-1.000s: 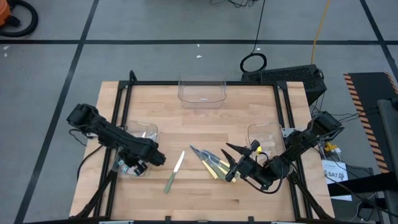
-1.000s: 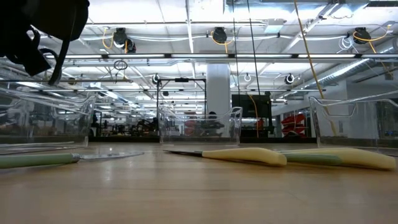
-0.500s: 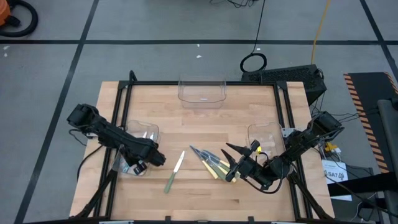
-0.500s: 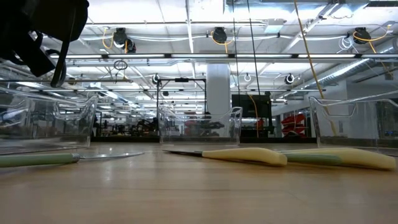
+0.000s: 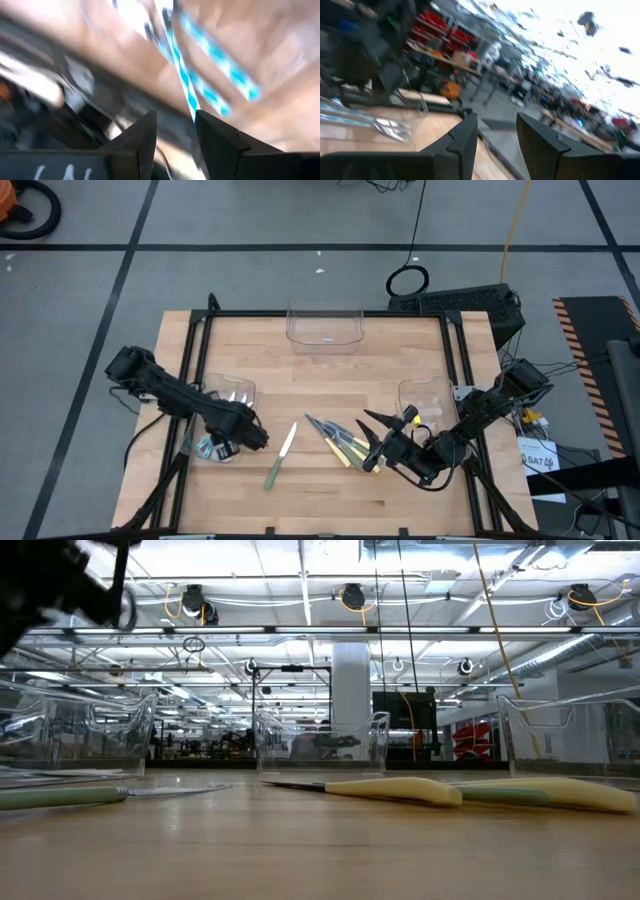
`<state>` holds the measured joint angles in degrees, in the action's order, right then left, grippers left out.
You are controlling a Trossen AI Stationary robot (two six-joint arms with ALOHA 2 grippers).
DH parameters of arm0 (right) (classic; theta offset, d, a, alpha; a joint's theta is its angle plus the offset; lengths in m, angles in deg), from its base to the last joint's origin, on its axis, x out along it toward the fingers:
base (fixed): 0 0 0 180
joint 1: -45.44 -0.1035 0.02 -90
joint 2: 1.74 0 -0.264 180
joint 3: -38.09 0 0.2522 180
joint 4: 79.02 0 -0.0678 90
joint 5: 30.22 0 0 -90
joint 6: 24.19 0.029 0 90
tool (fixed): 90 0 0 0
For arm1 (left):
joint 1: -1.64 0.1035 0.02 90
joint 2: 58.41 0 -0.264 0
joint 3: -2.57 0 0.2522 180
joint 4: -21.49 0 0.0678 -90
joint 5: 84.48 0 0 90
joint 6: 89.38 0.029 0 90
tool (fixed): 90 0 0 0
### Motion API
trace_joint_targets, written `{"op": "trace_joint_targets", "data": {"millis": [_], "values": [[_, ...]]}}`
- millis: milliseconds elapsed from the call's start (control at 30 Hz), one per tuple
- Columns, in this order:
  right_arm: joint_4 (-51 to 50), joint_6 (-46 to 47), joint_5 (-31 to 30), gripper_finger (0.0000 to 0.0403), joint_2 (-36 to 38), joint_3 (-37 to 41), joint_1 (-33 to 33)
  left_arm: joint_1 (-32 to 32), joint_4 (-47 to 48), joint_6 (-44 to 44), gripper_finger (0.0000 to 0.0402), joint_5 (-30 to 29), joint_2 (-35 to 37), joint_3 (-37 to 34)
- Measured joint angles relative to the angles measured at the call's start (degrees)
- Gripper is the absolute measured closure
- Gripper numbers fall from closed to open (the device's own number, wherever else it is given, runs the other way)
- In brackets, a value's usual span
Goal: Sort silverware by color (type)
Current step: Put the left yellow knife into the top center transparent bin
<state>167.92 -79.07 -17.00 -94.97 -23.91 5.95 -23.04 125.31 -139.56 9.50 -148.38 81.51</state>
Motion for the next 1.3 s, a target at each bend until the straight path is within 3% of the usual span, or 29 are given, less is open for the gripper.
{"op": "trace_joint_targets", "data": {"millis": [100, 267, 367, 433, 633, 800, 1000, 1167, 1300], "values": [[-1.34, 0.43, -4.08, 0.0273, 0.0, -1.37, 0.0, -2.26, -0.07, 1.84, 0.0256, -11.26, 0.65, 5.97], [-9.6, 8.52, -4.35, 0.0273, 0.02, -4.26, -1.26, -8.17, -1.21, 3.16, 0.0256, -35.32, 0.67, 15.61], [-18.24, 19.06, -1.42, 0.0273, 0.04, -6.21, -1.92, -10.94, -4.69, 4.09, 0.0256, -45.21, 0.69, 18.42], [-26.63, 28.43, 3.59, 0.0273, 0.04, -7.61, -1.99, -12.02, -7.44, 5.46, 0.0256, -49.14, 0.67, 18.71], [-58.13, 55.75, 19.64, 0.0273, 0.02, -15.56, 0.11, -12.29, -12.08, 6.6, 0.0256, -53.73, 0.04, 18.64], [-80.25, 74.45, 28.56, 0.0273, 0.02, -20.62, 1.66, -15.01, -26.33, 15.68, 0.0256, -59.91, -0.07, 14.51], [-94.9, 88.38, 33.99, 0.0273, -0.24, -20.71, 2.16, -18.36, -42.9, 26.72, 0.0256, -62.39, -0.09, 8.82], [-103.83, 97.31, 40.7, 0.0273, -2.66, -20.71, 2.38, -19.71, -43.77, 27.66, 0.0256, -61.74, -0.09, 8.48], [-104.53, 97.34, 45.62, 0.0273, -7.25, -20.71, 2.76, -18.99, -43.89, 27.12, 0.0256, -61.67, -0.09, 8.48]]}}
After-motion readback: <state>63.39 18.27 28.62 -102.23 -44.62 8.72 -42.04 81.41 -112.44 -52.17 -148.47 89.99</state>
